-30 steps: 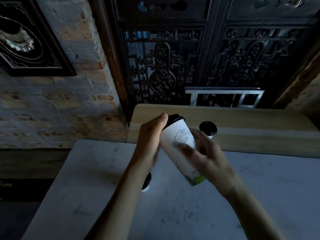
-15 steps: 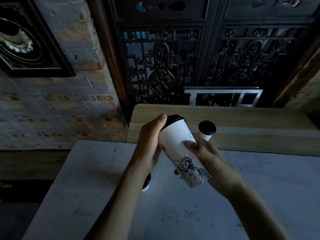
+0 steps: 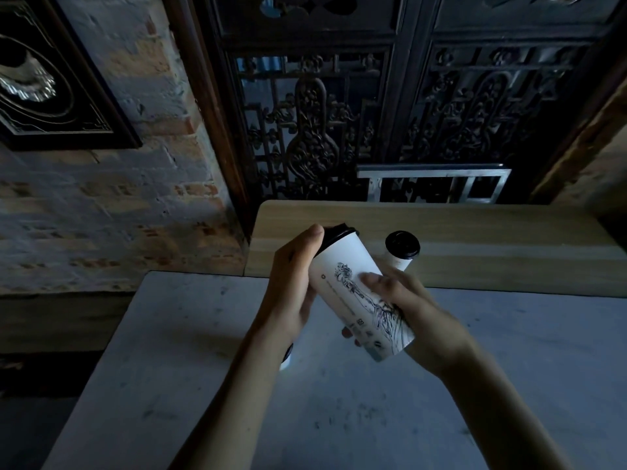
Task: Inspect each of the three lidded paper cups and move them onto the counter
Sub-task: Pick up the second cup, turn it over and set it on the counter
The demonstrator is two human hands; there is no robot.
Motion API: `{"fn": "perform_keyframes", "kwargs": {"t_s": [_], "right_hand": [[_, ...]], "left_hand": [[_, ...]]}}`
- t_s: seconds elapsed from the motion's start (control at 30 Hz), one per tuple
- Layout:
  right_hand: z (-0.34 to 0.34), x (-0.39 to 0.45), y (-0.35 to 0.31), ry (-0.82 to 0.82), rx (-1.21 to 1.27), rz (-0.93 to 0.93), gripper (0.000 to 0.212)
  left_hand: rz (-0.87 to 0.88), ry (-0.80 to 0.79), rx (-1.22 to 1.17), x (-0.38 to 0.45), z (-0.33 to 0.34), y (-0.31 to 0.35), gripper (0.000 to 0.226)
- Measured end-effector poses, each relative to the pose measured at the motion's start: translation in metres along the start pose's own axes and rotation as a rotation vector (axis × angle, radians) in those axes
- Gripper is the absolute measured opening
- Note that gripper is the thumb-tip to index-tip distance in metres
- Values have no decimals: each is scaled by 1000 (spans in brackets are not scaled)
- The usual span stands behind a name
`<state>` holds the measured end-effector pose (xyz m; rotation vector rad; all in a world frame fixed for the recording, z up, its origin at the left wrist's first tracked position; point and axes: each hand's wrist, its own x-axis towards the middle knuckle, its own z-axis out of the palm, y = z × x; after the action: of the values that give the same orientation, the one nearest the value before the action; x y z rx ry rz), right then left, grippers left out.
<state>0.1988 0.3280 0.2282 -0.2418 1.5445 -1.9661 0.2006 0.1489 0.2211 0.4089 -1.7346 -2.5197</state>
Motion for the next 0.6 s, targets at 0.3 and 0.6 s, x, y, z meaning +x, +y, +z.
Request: {"fn": "perform_keyframes", "kwargs": {"t_s": [0.3,0.6], "right_hand": [[1,6,17,133,-434,-185,53],[-8,-6,18,62,-121,-12,48]], "left_hand": [[-9,78,47,-1,4,-13,65],[-89,24,21,-6,6,-16,38]]}}
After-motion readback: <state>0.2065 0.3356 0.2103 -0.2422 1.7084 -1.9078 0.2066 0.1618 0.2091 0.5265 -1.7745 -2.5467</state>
